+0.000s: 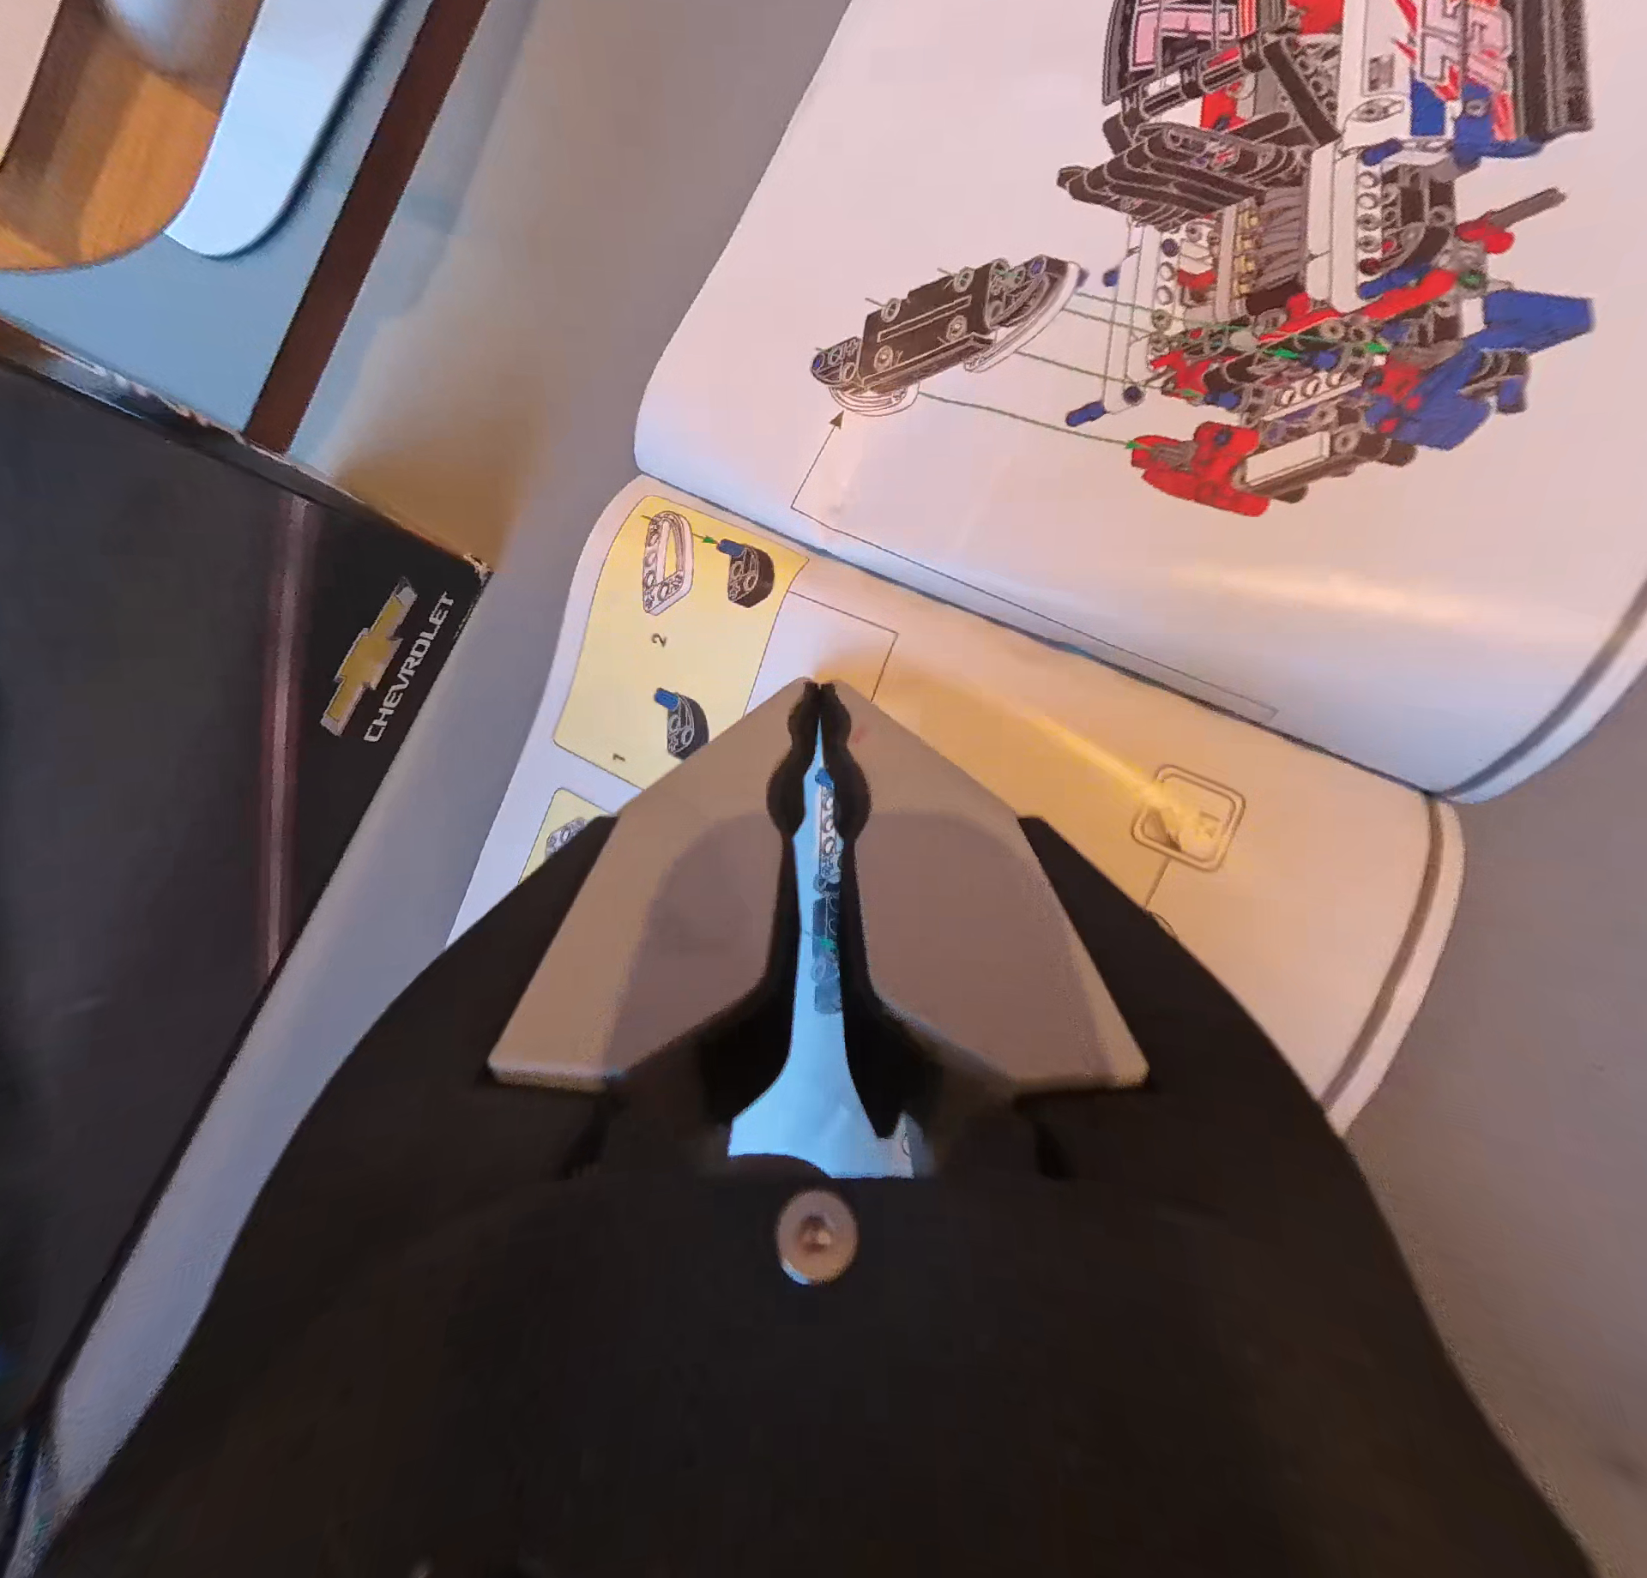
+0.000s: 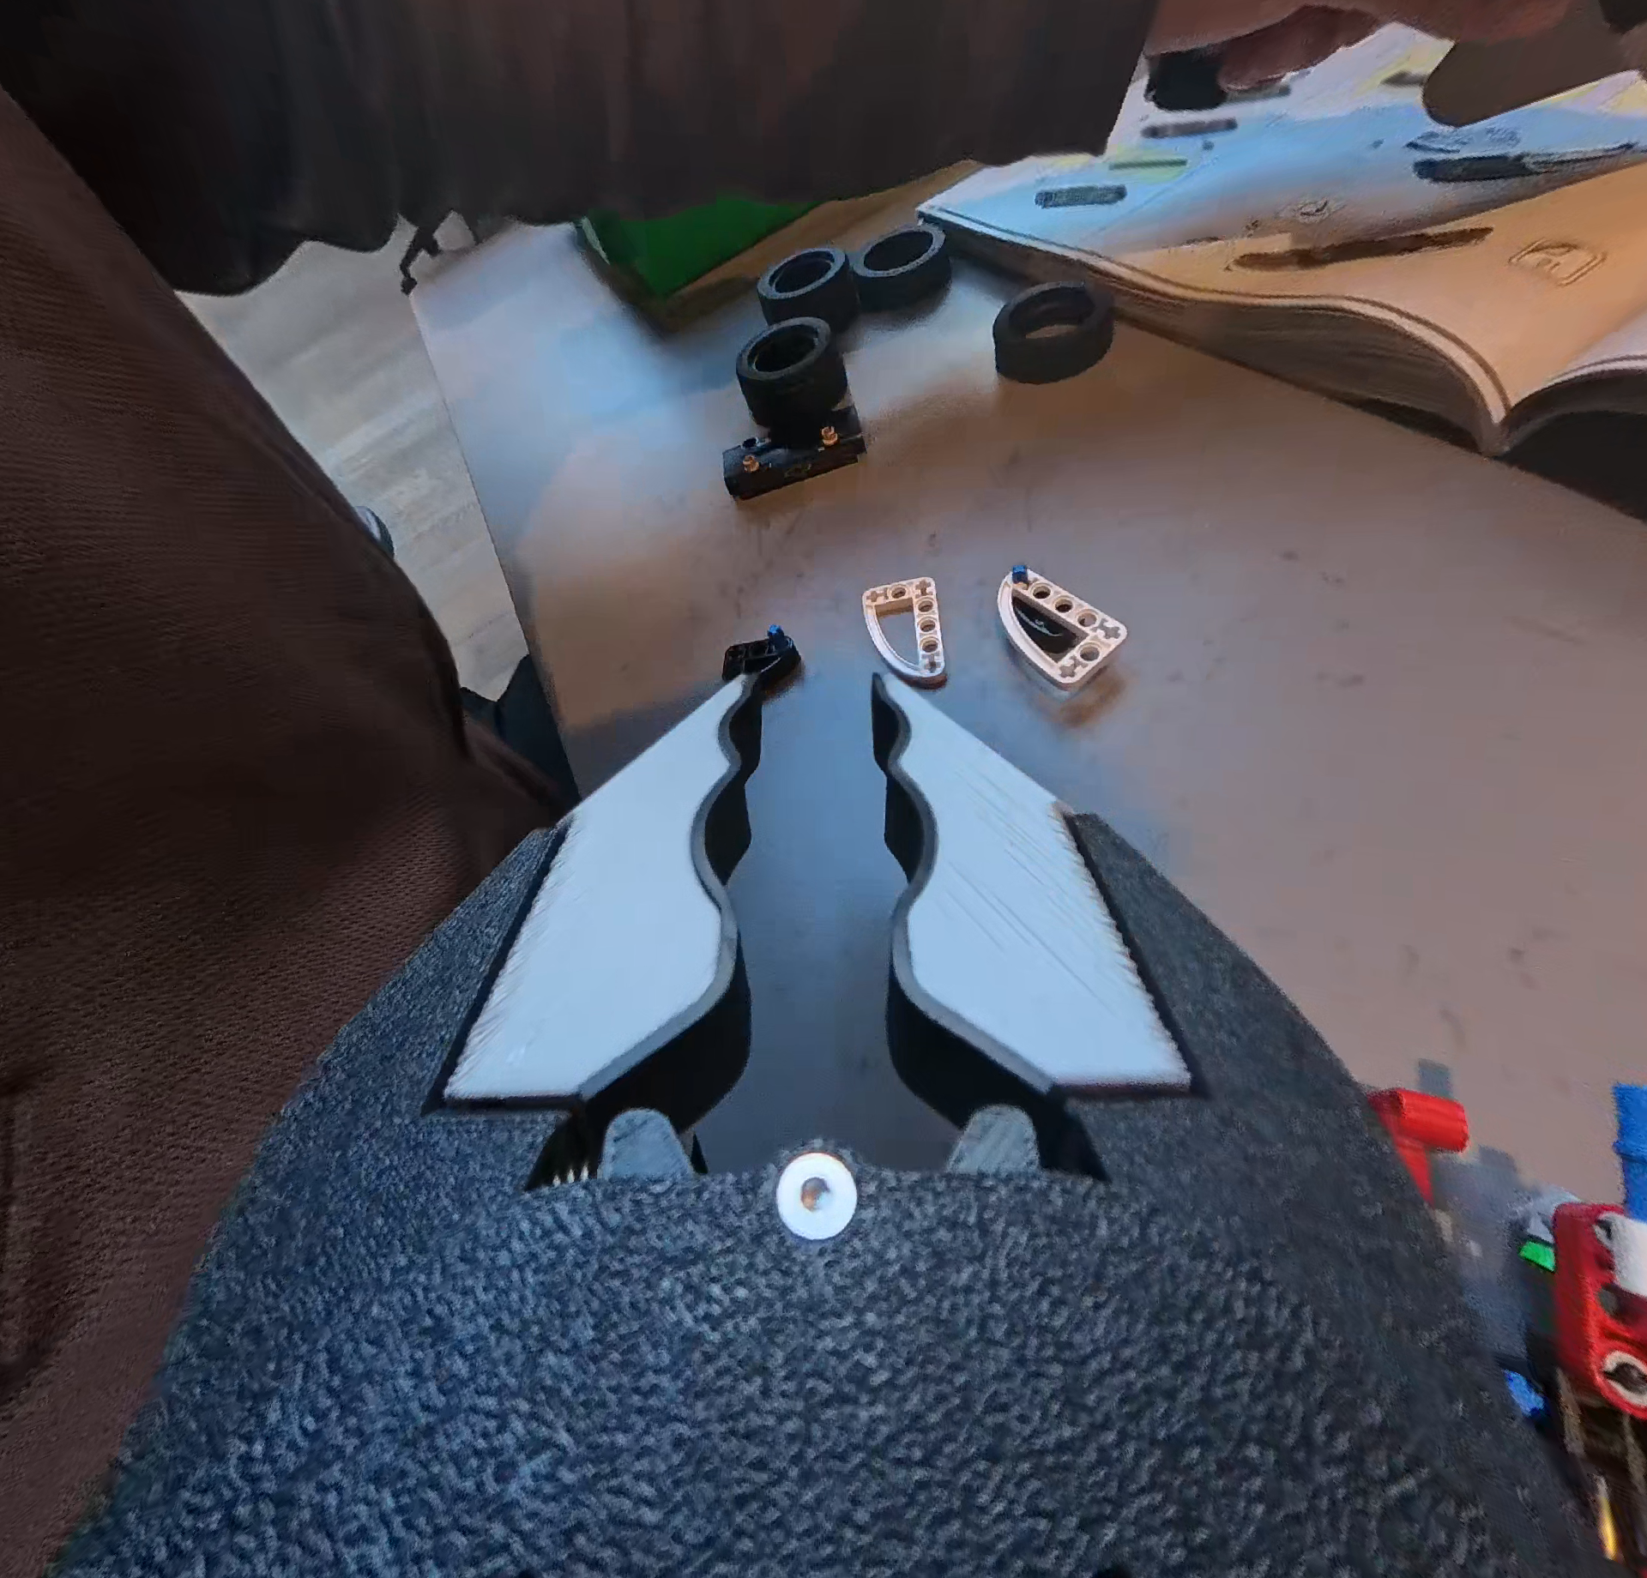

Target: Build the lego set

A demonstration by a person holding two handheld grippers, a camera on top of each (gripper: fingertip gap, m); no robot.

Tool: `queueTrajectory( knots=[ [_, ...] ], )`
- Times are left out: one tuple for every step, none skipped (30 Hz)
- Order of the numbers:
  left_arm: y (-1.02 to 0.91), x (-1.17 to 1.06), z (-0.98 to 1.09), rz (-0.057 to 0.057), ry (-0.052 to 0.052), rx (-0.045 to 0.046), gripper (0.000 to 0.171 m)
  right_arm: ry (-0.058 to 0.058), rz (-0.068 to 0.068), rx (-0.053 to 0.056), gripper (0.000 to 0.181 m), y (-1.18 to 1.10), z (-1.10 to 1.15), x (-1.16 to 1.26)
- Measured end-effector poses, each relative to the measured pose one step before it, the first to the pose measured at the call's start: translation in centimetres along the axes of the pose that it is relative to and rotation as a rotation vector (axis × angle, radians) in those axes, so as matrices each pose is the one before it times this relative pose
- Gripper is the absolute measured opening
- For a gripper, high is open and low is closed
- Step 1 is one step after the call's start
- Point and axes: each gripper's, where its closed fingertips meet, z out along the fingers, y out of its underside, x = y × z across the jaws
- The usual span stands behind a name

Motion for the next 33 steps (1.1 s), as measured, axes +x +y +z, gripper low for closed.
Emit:
queueTrajectory(
  knots=[
    [0.077, 0.012, 0.030, 0.0103, -0.0104, -0.00157, 0.000, -0.0043, 0.0039, -0.0076, 0.024, 0.095, 0.084, -0.011],
    [-0.004, -0.006, 0.003, 0.0072, -0.0069, -0.00304, 0.000, -0.0028, 0.0013, -0.0030, 0.024, 0.047, 0.036, -0.009],
    [-0.015, -0.002, -0.012, 0.0066, -0.0030, -0.00236, 0.000, 0.0015, -0.0009, -0.0007, 0.024, 0.011, 0.011, 0.004],
    [-0.016, 0.001, 0.003, 0.0023, 0.0020, -0.00037, 0.000, 0.0031, -0.0022, -0.0008, 0.022, 0.019, 0.009, 0.018],
    [-0.004, 0.014, 0.001, -0.0019, 0.0065, 0.00298, 0.000, 0.0021, -0.0028, -0.0025, 0.021, 0.037, 0.037, 0.001],
    [0.008, 0.005, 0.009, -0.0068, 0.0091, 0.00584, 0.000, 0.0009, -0.0030, -0.0047, 0.021, 0.055, 0.071, -0.015],
    [-0.003, 0.006, 0.002, -0.0137, 0.0099, 0.00726, 0.000, 0.0004, -0.0018, -0.0062, 0.021, 0.069, 0.085, -0.014],
    [0.005, 0.002, -0.010, -0.0150, 0.0090, 0.00727, 0.000, 0.0020, -0.0003, -0.0058, 0.021, 0.060, 0.095, 0.029],
    [0.016, -0.003, 0.003, -0.0107, 0.0069, 0.00642, 0.000, 0.0017, -0.0004, -0.0055, 0.021, 0.054, 0.075, 0.027],
    [0.004, 0.001, 0.008, -0.0061, 0.0055, 0.00609, 0.000, 0.0012, -0.0007, -0.0046, 0.021, 0.056, 0.061, 0.009],
    [0.008, 0.005, 0.018, -0.0068, 0.0045, 0.00436, 0.000, 0.0019, -0.0007, -0.0030, 0.021, 0.040, 0.040, 0.013],
    [0.000, 0.009, 0.008, -0.0067, 0.0030, 0.00339, 0.000, 0.0019, -0.0012, -0.0014, 0.021, 0.019, 0.006, 0.011],
    [-0.003, -0.002, -0.019, -0.0052, 0.0018, 0.00284, 0.000, 0.0010, -0.0013, -0.0003, 0.021, 0.008, 0.005, 0.002],
    [0.008, -0.021, -0.010, -0.0050, 0.0000, 0.00119, 0.000, 0.0000, -0.0014, 0.0011, 0.021, -0.013, -0.022, -0.019],
    [0.027, -0.013, -0.012, -0.0039, -0.0009, -0.00087, 0.000, 0.0003, -0.0016, 0.0025, 0.021, -0.022, -0.031, -0.017],
    [0.034, -0.030, -0.025, -0.0016, -0.0018, -0.00269, 0.000, 0.0008, -0.0011, 0.0030, 0.022, -0.028, -0.036, -0.003],
    [0.047, -0.049, -0.070, -0.0019, -0.0040, -0.00427, 0.000, -0.0002, -0.0002, 0.0031, 0.022, -0.038, -0.033, -0.004],
    [0.043, -0.055, -0.120, -0.0062, -0.0062, -0.00324, 0.000, -0.0019, 0.0007, 0.0022, 0.023, -0.028, -0.024, -0.015],
    [0.076, -0.050, -0.203, -0.0107, -0.0060, -0.00309, 0.000, -0.0024, 0.0014, 0.0000, 0.025, 0.005, -0.010, -0.008],
    [0.156, 0.040, -0.331, -0.0100, -0.0036, -0.00593, 0.000, -0.0003, 0.0003, -0.0013, 0.025, 0.011, 0.008, -0.012],
    [0.255, 0.133, -0.476, -0.0077, -0.0010, -0.00840, 0.000, 0.0017, -0.0029, -0.0017, 0.026, 0.023, 0.020, -0.002],
    [0.281, 0.218, -0.645, -0.0048, -0.0005, -0.00645, 0.000, 0.0042, -0.0059, -0.0024, 0.027, 0.039, 0.030, -0.021],
    [0.216, 0.266, -0.849, -0.0023, -0.0036, 0.00322, 0.000, 0.0074, -0.0078, -0.0029, 0.027, 0.043, 0.027, 0.003],
    [0.114, 0.293, -1.046, 0.0011, -0.0075, 0.01206, 0.000, 0.0085, -0.0093, -0.0030, 0.028, 0.046, 0.031, 0.007],
    [0.067, 0.347, -1.228, 0.0031, -0.0096, 0.01480, 0.001, 0.0082, -0.0109, -0.0034, 0.028, 0.044, 0.036, -0.021],
    [0.014, 0.423, -1.386, 0.0027, -0.0103, 0.01660, 0.004, 0.0072, -0.0117, -0.0043, 0.028, 0.057, 0.050, -0.042],
    [-0.053, 0.503, -1.507, 0.0009, -0.0106, 0.02031, 0.006, 0.0070, -0.0096, -0.0050, 0.028, 0.066, 0.058, -0.009],
    [-0.093, 0.632, -1.611, -0.0008, -0.0076, 0.02384, 0.008, 0.0081, -0.0055, -0.0048, 0.028, 0.059, 0.054, 0.041],
    [-0.100, 0.746, -1.656, -0.0007, -0.0051, 0.02686, 0.008, 0.0085, -0.0030, -0.0036, 0.028, 0.044, 0.040, 0.064],
    [-0.058, 0.821, -1.664, -0.0012, -0.0043, 0.02933, 0.009, 0.0071, -0.0016, -0.0022, 0.028, 0.023, 0.037, 0.068],
    [0.071, 0.890, -1.589, -0.0065, -0.0021, 0.02761, 0.009, 0.0069, 0.0007, -0.0008, 0.028, 0.003, 0.011, 0.086],
    [0.254, 0.991, -1.470, -0.0148, 0.0051, 0.02219, 0.011, 0.0060, 0.0022, 0.0003, 0.028, -0.009, -0.002, 0.100],
    [0.475, 1.116, -1.327, -0.0197, 0.0145, 0.01484, 0.013, 0.0048, 0.0025, 0.0003, 0.028, -0.009, 0.014, 0.088]
  ],
)
